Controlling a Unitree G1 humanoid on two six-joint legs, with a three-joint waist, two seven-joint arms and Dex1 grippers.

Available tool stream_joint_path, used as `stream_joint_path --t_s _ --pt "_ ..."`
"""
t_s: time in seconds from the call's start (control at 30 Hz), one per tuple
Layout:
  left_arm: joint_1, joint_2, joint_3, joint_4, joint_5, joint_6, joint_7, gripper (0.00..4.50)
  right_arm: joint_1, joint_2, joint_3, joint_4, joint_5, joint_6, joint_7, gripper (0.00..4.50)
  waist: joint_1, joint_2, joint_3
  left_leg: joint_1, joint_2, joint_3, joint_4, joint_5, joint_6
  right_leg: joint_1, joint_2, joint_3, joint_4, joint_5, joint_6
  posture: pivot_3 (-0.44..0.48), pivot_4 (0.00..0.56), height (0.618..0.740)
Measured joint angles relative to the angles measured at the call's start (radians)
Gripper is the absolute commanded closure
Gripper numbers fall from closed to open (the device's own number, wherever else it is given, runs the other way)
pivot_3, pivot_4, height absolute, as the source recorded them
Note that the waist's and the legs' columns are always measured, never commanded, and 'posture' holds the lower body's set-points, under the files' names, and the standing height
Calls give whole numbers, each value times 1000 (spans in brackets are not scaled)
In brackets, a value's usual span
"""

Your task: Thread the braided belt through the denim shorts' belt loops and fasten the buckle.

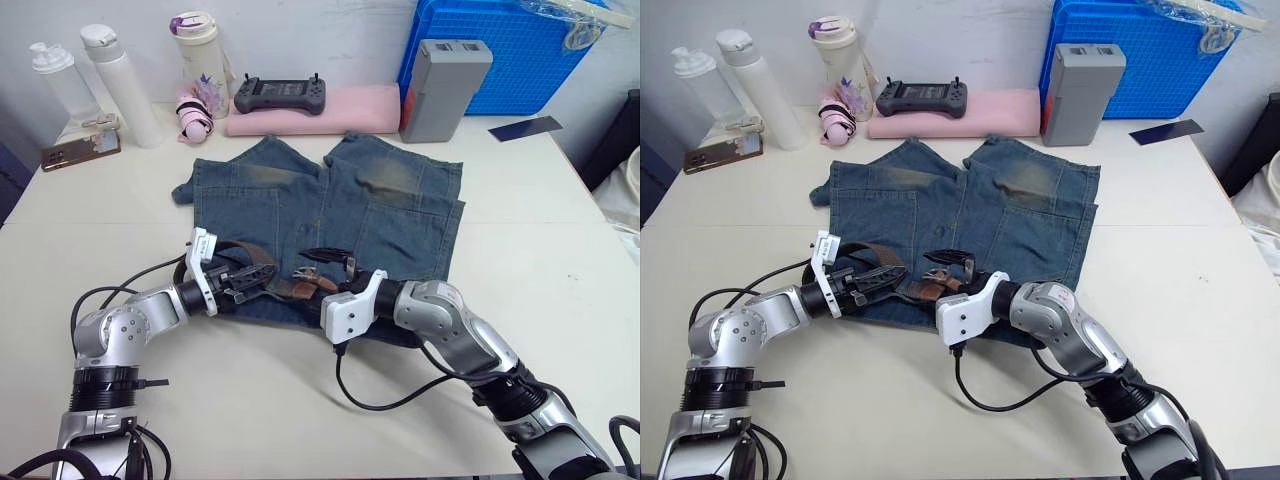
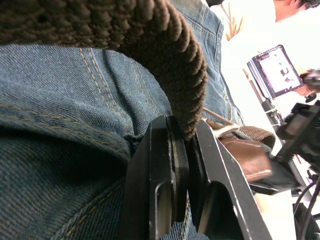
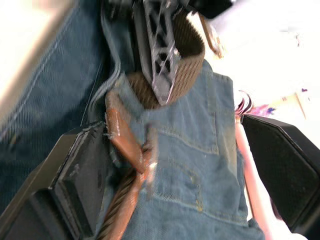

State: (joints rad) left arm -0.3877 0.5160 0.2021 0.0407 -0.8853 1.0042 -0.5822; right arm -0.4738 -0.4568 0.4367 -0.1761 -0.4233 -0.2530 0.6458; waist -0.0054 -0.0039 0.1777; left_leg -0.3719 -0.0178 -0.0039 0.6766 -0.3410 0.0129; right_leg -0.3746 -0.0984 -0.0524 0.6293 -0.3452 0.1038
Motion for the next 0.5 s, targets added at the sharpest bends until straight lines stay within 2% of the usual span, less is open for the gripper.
stream_joint_path --t_s 0.4,0.5 --pt "0 -3 6 0 6 1 0 4500 -11 -2 -7 -1 -12 8 -1 52 0 0 0 0 0 0 0 0 0 0 0 0 0 0 0 0 150 739" --pt "0 -4 7 -1 6 1 0 4500 -11 -2 -6 1 -21 -4 -1 942 0 0 0 0 0 0 0 0 0 0 0 0 0 0 0 0 150 739"
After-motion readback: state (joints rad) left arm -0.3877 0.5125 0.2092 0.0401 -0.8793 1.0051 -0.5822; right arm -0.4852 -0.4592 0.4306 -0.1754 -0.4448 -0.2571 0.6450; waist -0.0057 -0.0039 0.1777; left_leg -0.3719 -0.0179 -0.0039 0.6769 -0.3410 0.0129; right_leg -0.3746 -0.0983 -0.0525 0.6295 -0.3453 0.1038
